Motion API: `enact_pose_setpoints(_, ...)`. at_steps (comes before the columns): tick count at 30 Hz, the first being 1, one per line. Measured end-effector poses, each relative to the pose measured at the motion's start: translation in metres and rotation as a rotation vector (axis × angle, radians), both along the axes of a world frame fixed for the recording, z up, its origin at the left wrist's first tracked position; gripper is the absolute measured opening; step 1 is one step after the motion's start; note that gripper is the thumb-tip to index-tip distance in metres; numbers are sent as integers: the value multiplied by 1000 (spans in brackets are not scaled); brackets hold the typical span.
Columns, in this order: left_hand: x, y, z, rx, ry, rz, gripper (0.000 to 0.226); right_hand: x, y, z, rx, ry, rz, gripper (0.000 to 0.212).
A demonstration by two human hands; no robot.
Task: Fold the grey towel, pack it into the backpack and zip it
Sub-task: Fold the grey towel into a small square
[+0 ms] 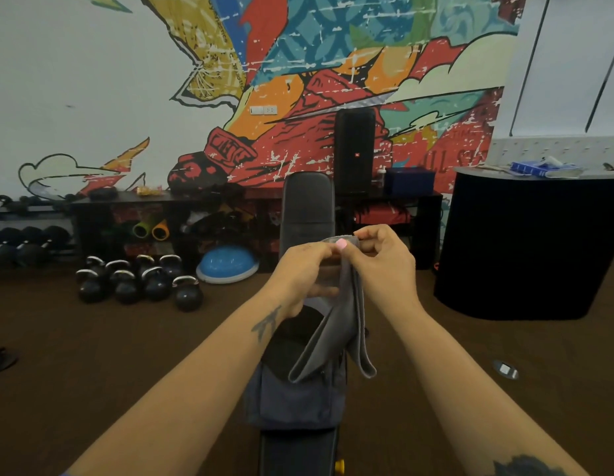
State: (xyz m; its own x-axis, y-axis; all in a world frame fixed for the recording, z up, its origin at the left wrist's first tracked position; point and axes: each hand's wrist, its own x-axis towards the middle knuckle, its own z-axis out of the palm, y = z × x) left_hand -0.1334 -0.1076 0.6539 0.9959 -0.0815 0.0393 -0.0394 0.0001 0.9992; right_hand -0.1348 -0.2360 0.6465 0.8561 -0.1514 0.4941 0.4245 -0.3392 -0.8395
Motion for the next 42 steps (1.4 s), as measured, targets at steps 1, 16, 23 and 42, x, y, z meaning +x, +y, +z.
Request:
enact_pose_setpoints(1, -1, 0, 2, 12, -8, -37, 28, 1, -1, -1, 11, 24, 29, 32)
enact_pose_setpoints(16, 11, 37, -26, 979, -524, 226, 58, 8, -24, 5, 303, 126, 137, 26)
enact_pose_setpoints(23, 19, 46, -2, 1180, -636, 152, 36, 13, -40, 8, 104, 122, -8, 26)
enact_pose_setpoints(42, 23, 12, -14, 463, -597, 25, 30, 21, -27, 18, -806, 131, 149, 61)
